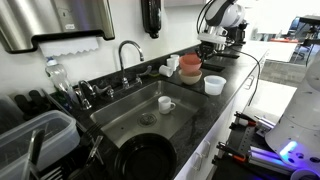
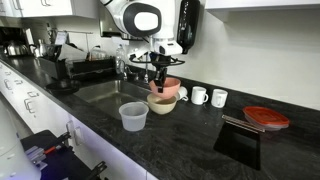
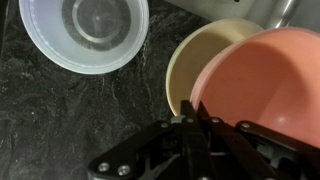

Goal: Pick the pink bowl and put it in the sink

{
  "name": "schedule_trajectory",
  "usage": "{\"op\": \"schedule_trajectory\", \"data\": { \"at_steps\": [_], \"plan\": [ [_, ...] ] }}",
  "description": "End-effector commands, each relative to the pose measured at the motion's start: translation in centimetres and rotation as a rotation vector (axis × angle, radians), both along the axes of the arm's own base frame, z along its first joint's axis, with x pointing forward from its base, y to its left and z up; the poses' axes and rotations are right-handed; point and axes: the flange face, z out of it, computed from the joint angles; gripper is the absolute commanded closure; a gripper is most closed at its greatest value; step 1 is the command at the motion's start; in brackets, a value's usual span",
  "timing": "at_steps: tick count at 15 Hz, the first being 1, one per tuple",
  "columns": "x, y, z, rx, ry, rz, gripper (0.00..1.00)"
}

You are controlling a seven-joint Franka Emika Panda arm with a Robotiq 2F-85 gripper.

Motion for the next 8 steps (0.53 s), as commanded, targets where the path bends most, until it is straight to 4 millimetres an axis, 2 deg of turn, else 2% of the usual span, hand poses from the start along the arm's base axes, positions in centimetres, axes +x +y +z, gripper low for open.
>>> {"op": "schedule_trajectory", "data": {
  "at_steps": [1, 5, 8],
  "plan": [
    [-0.3, 3.0, 2.4, -0.096, -0.061, 0.136, 0.99],
    [-0.3, 8.5, 4.5, -0.133, -0.104, 0.323, 0.99],
    [-0.6, 12.1, 4.6, -0.146, -0.109, 0.464, 0.99]
  ]
}}
